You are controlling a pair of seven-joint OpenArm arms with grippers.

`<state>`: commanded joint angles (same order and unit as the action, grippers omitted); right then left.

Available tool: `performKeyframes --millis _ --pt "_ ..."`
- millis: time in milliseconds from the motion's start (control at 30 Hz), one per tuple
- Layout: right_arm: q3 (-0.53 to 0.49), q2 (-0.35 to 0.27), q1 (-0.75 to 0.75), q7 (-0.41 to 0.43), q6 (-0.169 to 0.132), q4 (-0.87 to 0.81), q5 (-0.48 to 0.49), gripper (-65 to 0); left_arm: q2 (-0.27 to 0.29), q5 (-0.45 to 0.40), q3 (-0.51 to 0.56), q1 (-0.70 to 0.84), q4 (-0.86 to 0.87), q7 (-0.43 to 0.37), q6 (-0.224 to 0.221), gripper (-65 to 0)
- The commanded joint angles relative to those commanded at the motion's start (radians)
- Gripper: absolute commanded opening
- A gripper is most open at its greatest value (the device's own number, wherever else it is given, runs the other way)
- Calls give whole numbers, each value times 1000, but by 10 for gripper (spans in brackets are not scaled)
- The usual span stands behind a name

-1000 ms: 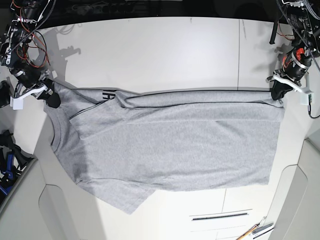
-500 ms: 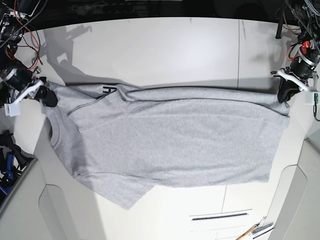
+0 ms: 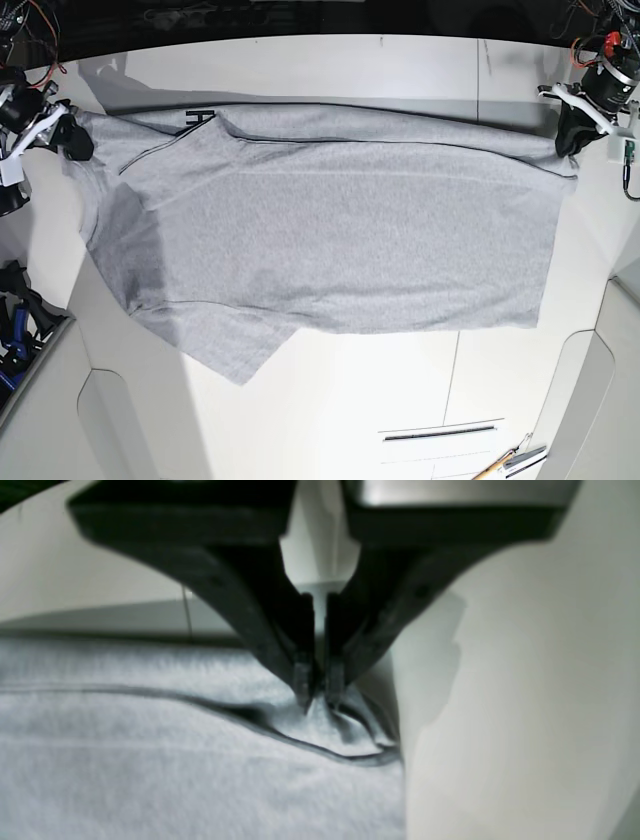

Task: Fold the T-shirt properly
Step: 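Release the folded edge and raise both grippers away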

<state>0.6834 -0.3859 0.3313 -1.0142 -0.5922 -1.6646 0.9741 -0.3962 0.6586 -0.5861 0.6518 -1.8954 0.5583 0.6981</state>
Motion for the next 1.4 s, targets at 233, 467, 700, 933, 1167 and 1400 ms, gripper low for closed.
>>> performKeyframes --millis 233,467,700,933,1167,1400 --pt "19 -2 69 -20 0 -12 10 -650 0 11 -23 103 -56 7 0 -650" --pt "19 -2 124 -22 0 -12 14 -650 1 18 -23 154 -56 24 0 -650" --pt "19 -2 161 -23 0 -12 13 -650 3 18 -23 183 -56 34 0 -650" --pt "19 -1 164 -11 1 -12 13 -650 3 58 -23 183 -56 79 0 -626" --pt "20 1 163 5 1 -12 -40 -326 2 87 -23 182 -55 143 0 -348" --pt "72 -4 156 46 2 -12 -58 -327 2 110 -77 182 -55 142 0 -348"
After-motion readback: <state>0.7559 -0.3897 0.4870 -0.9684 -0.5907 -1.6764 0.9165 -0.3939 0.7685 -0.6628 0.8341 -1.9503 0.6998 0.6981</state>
